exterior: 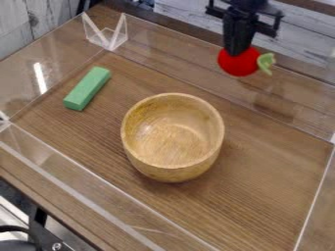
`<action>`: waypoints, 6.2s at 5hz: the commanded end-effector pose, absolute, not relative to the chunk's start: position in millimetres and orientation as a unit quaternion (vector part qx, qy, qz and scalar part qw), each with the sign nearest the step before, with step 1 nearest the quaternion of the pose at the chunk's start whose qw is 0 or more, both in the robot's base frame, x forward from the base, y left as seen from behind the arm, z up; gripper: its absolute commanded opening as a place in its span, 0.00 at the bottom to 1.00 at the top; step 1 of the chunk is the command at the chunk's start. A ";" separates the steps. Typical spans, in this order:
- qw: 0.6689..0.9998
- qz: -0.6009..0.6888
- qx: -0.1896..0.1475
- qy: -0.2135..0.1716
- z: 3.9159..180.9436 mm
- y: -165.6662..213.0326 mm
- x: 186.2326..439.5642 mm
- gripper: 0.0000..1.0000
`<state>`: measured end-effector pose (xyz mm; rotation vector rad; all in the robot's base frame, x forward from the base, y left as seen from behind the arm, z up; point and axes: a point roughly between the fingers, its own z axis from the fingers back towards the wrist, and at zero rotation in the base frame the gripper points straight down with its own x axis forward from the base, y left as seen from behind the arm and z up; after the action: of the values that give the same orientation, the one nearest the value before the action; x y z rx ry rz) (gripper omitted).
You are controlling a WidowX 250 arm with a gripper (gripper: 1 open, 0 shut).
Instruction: Move the red object to the right side of the table
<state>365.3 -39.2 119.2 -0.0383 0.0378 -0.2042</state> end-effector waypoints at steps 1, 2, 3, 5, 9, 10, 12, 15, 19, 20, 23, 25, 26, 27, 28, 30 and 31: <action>0.995 -0.098 -0.023 -0.011 135.6 -66.4 372.6 0.00; 0.995 -0.098 -0.026 0.000 121.1 -84.1 373.9 0.00; 0.995 -0.099 -0.027 0.007 109.4 -85.9 374.0 0.00; 0.995 -0.097 -0.028 0.019 95.7 -82.2 371.0 0.00; 0.991 -0.107 -0.035 0.077 45.9 -97.1 328.3 1.00; 0.993 -0.099 -0.038 0.060 60.5 -90.6 327.8 1.00; 0.997 -0.074 -0.036 0.003 102.9 -61.7 329.8 1.00; 0.997 -0.021 -0.033 -0.072 135.0 49.6 339.4 1.00; 0.996 -0.016 -0.023 -0.089 113.9 83.0 355.5 1.00; 0.996 -0.018 -0.023 -0.086 107.5 80.4 358.4 1.00; 0.995 -0.027 -0.022 -0.094 100.2 78.4 372.0 1.00; 0.995 -0.024 -0.022 -0.099 96.3 78.7 376.6 1.00; 0.994 -0.023 -0.021 -0.101 94.2 79.9 375.8 1.00; 0.994 -0.023 -0.019 -0.102 91.1 81.1 372.5 1.00; 0.994 -0.020 -0.018 -0.105 93.0 81.2 371.1 1.00; 0.995 -0.034 -0.021 -0.093 82.6 77.1 367.3 1.00; 0.995 -0.049 -0.027 -0.077 71.6 72.9 363.4 1.00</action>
<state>358.6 75.6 55.9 -0.0659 -0.1102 -0.0786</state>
